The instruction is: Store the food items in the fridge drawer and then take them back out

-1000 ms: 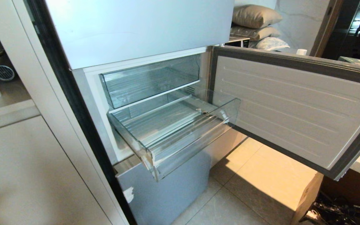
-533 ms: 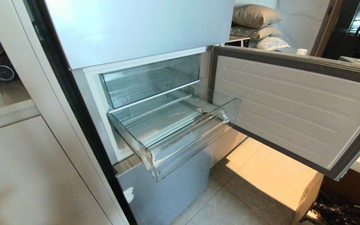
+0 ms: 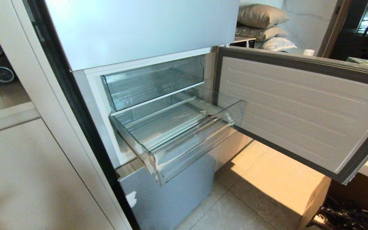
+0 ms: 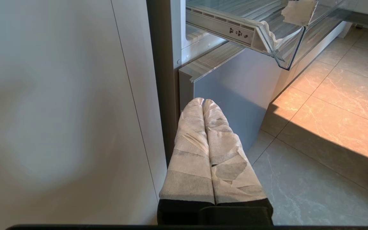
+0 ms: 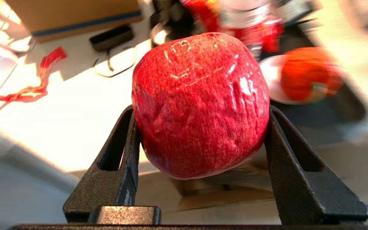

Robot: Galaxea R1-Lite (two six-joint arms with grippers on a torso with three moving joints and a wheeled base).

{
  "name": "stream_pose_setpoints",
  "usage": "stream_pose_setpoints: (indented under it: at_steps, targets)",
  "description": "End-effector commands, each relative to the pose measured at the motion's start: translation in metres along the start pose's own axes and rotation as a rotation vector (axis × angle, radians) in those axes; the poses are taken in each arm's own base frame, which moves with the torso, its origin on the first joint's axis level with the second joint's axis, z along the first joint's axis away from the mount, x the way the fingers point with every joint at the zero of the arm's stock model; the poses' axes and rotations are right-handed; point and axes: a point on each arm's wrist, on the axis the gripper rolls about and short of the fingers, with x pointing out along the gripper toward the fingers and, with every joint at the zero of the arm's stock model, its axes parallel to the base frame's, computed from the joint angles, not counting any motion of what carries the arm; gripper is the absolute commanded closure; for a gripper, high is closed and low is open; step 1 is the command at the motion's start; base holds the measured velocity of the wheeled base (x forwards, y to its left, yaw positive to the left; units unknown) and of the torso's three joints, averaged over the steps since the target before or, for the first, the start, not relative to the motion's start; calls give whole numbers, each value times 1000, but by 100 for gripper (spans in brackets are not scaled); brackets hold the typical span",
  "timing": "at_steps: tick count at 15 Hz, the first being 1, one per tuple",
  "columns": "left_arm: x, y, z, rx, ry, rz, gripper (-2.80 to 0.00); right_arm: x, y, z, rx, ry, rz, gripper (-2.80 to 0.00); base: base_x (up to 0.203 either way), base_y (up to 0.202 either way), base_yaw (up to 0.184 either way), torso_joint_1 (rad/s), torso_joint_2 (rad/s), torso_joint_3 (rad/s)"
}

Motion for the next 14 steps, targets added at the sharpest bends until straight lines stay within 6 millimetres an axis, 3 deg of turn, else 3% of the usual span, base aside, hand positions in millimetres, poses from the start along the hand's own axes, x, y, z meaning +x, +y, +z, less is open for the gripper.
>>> stream_pose_setpoints:
  at_steps: [1, 6, 10, 14]
  targets:
    - [0, 0, 0, 0, 2, 0, 0, 46, -12, -14, 8, 71, -1, 0, 0, 0, 0, 0, 0, 0]
    - [0, 0, 0, 0, 2, 0, 0, 96, -37, -21, 22, 99, -11, 0, 0, 0, 0, 0, 0, 0]
    - [0, 0, 0, 0, 2, 0, 0, 138, -40, -34, 26, 129, 84, 0, 0, 0, 0, 0, 0, 0]
    - [0, 0, 0, 0, 2, 0, 0, 167, -39, -39, 32, 128, 186, 0, 0, 0, 0, 0, 0, 0]
